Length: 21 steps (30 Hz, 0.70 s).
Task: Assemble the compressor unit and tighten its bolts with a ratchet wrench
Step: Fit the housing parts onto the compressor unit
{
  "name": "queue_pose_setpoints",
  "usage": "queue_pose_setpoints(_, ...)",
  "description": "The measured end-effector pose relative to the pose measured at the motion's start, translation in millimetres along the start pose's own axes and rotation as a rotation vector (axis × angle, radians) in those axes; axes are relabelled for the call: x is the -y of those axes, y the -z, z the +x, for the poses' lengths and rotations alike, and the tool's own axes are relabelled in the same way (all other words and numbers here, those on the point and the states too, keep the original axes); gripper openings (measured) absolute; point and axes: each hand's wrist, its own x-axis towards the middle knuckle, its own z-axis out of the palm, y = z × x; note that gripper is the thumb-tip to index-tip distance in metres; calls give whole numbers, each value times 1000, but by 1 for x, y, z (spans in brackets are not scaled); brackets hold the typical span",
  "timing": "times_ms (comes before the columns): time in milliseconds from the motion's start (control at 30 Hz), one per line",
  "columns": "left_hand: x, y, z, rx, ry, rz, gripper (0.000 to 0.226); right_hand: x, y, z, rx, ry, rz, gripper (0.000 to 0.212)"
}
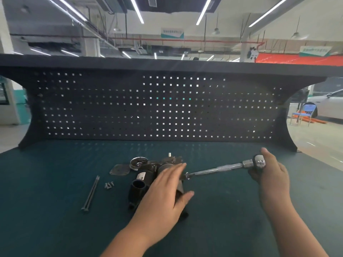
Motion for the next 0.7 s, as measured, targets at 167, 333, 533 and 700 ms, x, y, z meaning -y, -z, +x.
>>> queue_pose_setpoints(167, -3, 4, -4, -149, -38, 29, 60, 12, -7, 3, 215, -235, 97, 50)
queue_pose_setpoints(333, 3, 8, -4, -318, -35, 72, 43, 8, 2, 6, 524, -186, 91, 44)
queue_pose_setpoints(533, 19, 13, -1, -236, 170, -265, 10, 14, 5, 2, 924, -373, 280, 35)
queue_pose_setpoints(700, 31, 22, 0, -242, 205, -361, 12, 12, -7, -11, 973, -554, 479, 32)
